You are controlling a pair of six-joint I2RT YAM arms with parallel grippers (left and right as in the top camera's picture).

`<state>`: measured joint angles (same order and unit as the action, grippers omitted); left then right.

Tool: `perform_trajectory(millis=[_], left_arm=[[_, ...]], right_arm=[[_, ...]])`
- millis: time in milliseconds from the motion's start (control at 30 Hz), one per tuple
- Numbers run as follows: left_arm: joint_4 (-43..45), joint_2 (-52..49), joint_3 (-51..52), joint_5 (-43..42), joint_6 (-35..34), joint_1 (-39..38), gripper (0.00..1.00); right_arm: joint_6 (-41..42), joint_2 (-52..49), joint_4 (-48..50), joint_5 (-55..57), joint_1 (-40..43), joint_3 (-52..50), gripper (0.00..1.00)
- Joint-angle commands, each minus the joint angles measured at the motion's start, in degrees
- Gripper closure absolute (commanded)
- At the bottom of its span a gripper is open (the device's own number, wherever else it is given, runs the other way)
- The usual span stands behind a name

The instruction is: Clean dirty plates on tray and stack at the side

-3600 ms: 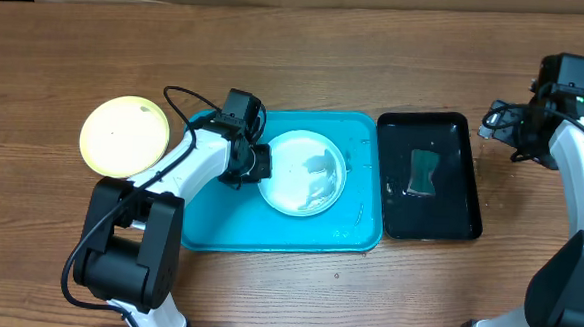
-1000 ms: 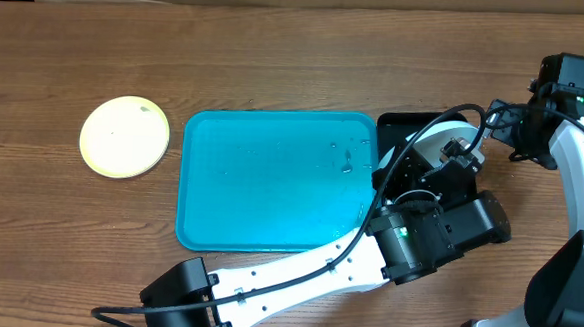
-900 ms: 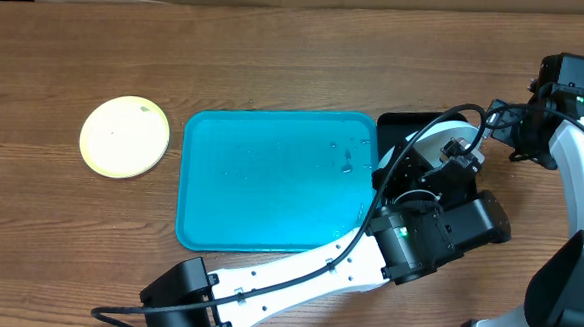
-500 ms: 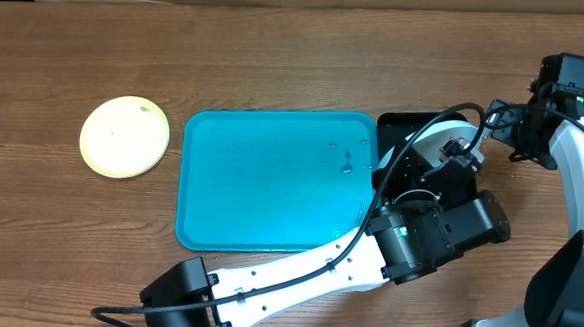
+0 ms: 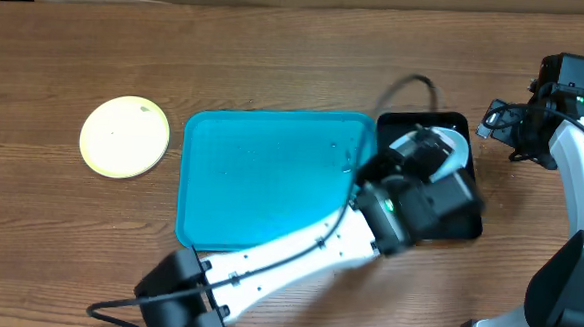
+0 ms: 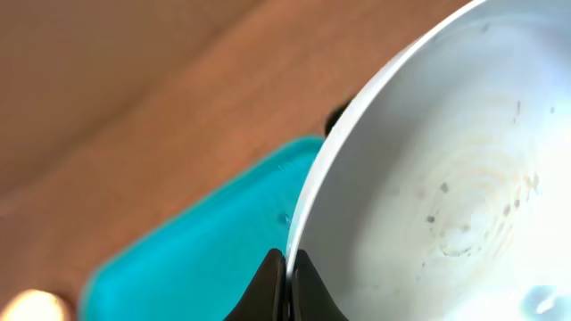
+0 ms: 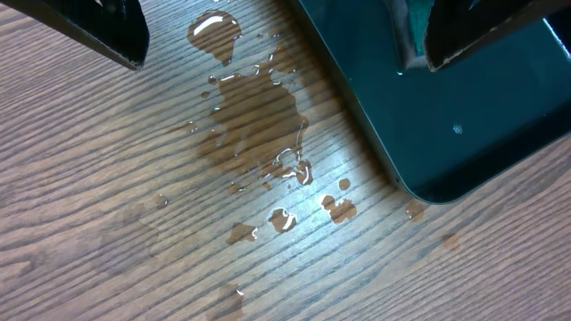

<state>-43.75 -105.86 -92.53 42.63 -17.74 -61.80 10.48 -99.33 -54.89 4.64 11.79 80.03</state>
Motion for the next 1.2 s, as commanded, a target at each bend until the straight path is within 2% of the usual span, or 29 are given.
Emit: perform_trajectory(millis=[0, 233, 500, 633, 833, 1000, 1167], left_arm=[[-0.61, 0.76, -1.33, -17.14, -5.29, 6.45, 0.96], [-5.07, 0.76, -1.33, -40.57, -8.13, 25.35, 0.96], [-13.77, 0.76, -1.33, -57.88, -8.2, 53.72, 0.96], [-18.6, 0.76, -1.33, -59.19, -7.76, 67.41, 0.96], [-21.24, 0.76, -1.33, -59.01, -6.25, 85.72, 0.96], [-22.12, 0.76, -1.33, -58.99, -6.25, 95.97, 0.96], [-23.71, 0.76, -1.33, -58.53, -5.6, 101.29, 0.96]], right_arm=[[0.17, 0.2, 0.35, -0.26, -0.04, 0.7, 0.0], [0.17, 0.2, 0.37, -0.26, -0.04, 0.7, 0.0], [0.17, 0.2, 0.35, -0.26, -0.04, 0.7, 0.0], [0.17, 0.2, 0.35, -0.26, -0.04, 0.7, 0.0], [0.17, 0.2, 0.37, -0.26, -0.04, 0.7, 0.0], [0.17, 0.2, 0.35, -0.26, -0.04, 0.7, 0.0], [0.17, 0.2, 0.35, -0.26, -0.04, 0.7, 0.0]])
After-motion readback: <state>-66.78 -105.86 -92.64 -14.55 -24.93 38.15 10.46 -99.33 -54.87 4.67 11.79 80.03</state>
